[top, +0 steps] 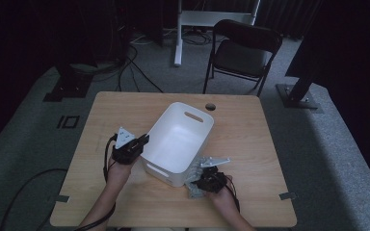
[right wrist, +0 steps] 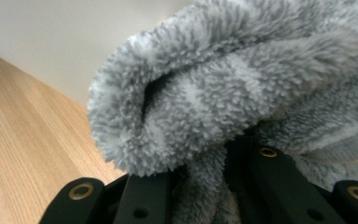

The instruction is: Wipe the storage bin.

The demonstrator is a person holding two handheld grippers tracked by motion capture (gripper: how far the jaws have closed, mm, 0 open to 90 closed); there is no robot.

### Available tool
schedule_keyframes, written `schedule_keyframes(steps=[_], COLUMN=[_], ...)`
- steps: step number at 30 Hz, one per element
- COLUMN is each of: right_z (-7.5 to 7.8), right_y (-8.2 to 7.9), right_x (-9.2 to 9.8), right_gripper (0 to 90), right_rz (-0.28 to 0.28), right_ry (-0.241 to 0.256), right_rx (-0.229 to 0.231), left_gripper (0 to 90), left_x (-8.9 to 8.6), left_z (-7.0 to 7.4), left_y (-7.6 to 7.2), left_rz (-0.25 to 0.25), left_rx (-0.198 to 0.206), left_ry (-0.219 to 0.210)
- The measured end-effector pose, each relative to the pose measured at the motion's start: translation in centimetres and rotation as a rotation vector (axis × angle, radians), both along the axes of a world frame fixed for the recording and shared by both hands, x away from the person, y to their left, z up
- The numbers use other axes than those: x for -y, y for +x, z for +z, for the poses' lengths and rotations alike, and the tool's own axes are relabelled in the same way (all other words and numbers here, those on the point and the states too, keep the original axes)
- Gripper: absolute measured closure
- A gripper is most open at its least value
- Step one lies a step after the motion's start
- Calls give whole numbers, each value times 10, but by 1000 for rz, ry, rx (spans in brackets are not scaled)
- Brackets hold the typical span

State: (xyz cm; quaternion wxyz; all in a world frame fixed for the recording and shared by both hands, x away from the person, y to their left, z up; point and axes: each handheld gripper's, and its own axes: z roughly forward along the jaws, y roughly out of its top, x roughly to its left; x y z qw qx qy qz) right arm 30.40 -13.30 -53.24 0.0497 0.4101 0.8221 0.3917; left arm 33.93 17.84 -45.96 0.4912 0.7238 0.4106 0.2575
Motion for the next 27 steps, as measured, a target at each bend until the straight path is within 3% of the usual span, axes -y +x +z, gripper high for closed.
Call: schedule_keyframes(steps=[5, 8, 13, 18, 24, 27], right_z=[4, 17, 57, 87, 77, 77], right_y=[0, -2, -14, -26, -21, -18], right_x=[1, 6, 25, 32, 16, 12], right_gripper=[766, 766, 765, 764, 766, 766], right_rz=[2, 5, -5, 3, 12, 18], right_ry=[-5, 27, 151, 214, 197, 161], right_rx=[-21, -13, 78, 158, 169, 182], left_gripper=[859, 861, 863, 864, 861, 857], left_x=[0, 1, 1, 0, -2, -3], left_z=[0, 0, 0, -1, -1, -2], left_y=[-1, -1, -1, 0, 1, 2], left_rz=[15, 23, 20, 15, -26, -38], left_rx=[6, 8, 11, 6, 2, 3], left_ry=[1, 10, 5, -6, -12, -32])
